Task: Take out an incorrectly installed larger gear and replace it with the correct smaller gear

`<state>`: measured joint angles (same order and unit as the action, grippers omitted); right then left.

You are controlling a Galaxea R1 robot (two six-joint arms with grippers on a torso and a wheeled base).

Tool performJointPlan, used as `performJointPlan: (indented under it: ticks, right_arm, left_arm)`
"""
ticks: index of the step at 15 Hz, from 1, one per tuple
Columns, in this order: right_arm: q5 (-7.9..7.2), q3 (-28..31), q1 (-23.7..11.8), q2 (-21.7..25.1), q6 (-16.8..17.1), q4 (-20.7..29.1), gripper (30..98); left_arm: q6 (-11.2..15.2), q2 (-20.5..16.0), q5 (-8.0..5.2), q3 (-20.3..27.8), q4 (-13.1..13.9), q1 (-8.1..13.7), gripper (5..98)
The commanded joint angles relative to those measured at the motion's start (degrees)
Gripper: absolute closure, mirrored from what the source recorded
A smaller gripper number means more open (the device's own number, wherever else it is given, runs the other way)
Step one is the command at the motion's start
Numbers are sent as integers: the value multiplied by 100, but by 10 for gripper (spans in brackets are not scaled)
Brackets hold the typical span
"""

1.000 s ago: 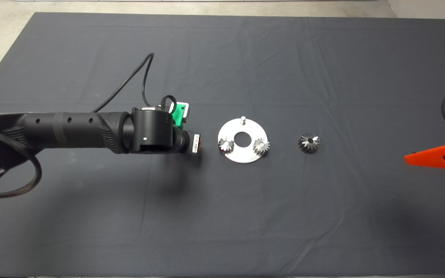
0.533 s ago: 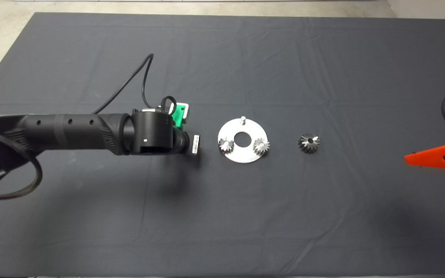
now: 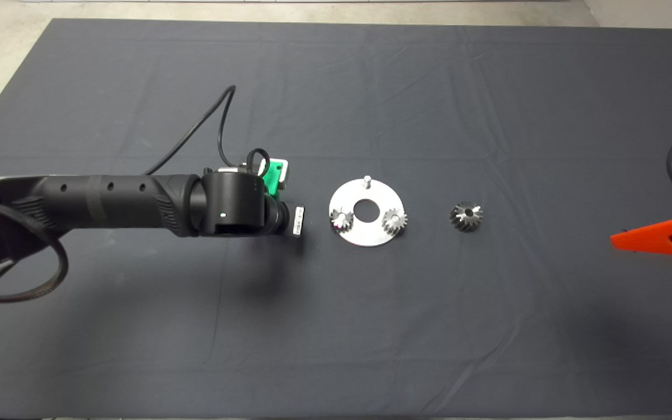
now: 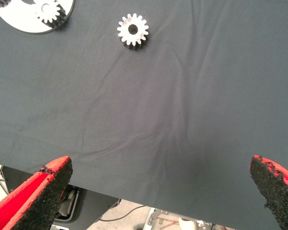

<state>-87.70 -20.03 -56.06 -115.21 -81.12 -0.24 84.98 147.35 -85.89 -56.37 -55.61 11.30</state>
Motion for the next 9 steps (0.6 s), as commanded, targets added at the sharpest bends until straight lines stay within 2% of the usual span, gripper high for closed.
performJointPlan:
  ticks: [1, 6, 9]
  right_arm:
    - [-221, 36, -116, 20, -27, 183, 308]
    - [-221, 45, -116, 106, -27, 183, 308]
    - [-221, 51, -116, 150, -27, 183, 308]
  left_arm:
    - [-25, 65, -25, -57, -178, 57, 387]
    - [-145, 106, -33, -68, -178, 41, 481]
    - [-217, 106, -42, -48, -170, 39, 485]
